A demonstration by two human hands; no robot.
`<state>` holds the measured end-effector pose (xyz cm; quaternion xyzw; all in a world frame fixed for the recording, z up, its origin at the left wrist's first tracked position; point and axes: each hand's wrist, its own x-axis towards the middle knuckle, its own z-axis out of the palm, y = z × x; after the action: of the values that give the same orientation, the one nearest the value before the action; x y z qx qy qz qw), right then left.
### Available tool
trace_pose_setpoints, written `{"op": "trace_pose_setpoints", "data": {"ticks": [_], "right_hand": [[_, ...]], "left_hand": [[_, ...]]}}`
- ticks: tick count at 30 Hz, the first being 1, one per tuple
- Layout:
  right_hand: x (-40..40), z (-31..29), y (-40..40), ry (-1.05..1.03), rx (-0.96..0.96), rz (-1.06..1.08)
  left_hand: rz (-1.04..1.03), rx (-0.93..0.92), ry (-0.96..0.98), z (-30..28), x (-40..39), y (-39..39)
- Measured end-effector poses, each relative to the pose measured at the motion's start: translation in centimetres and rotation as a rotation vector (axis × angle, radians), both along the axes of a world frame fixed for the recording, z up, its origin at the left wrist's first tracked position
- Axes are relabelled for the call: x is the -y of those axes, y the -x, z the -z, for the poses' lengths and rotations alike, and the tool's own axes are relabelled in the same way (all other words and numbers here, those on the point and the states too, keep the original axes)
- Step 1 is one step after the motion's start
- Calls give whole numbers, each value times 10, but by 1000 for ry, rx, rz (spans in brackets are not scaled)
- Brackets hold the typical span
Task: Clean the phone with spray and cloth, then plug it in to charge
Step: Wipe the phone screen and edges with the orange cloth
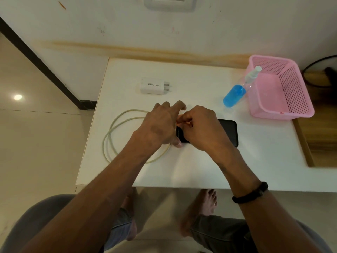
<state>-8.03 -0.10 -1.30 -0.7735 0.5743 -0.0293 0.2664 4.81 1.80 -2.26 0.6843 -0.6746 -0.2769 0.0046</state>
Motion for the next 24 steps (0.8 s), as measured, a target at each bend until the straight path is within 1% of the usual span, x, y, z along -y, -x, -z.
{"op": "trace_pose_setpoints", "data": {"ticks": [5, 13, 17, 20, 24], "right_hand": [[-3, -9, 8, -101, -82, -118], [-3, -21, 18, -157, -301, -173], [-1, -29, 29, -151, -321, -134], [2, -31, 40, -168, -342, -57], [9, -23, 58, -152, -382, 43]], "left_hand": [[12, 22, -4, 2, 4, -1], [-3, 1, -7, 3, 5, 0], [2, 14, -10, 2, 7, 1], [13, 35, -9, 3, 7, 2], [6, 19, 3, 5, 7, 2]]}}
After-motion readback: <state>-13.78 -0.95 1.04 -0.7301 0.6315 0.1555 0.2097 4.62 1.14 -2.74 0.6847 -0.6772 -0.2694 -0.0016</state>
